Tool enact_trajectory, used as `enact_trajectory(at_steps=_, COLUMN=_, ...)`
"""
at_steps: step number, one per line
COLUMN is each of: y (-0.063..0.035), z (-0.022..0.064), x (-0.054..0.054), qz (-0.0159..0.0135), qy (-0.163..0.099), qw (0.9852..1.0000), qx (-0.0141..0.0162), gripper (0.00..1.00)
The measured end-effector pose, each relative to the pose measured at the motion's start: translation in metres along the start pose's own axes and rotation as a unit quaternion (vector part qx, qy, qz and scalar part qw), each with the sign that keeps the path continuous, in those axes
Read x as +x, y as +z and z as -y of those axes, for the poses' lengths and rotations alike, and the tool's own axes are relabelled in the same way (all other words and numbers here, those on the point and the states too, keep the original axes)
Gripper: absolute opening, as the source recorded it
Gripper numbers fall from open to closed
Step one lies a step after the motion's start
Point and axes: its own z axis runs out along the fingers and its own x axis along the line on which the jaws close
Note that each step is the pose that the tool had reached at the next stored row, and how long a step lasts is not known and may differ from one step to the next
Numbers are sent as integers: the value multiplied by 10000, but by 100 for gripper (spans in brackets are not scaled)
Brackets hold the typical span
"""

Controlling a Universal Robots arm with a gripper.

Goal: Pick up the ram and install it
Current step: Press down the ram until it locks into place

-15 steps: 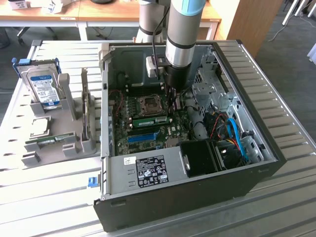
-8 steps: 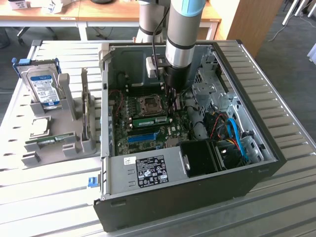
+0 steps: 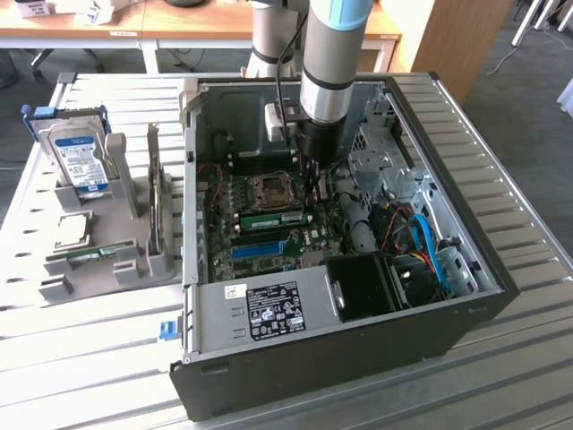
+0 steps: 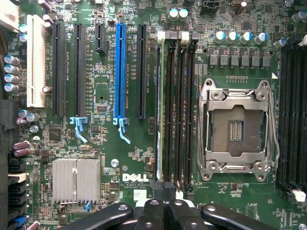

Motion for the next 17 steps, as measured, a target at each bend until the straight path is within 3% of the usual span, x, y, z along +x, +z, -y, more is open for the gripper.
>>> enact_trajectory(at_steps=17, y=10, z=1, x=0, qz=0, qy=0, qw=10000, qx=0, gripper=11)
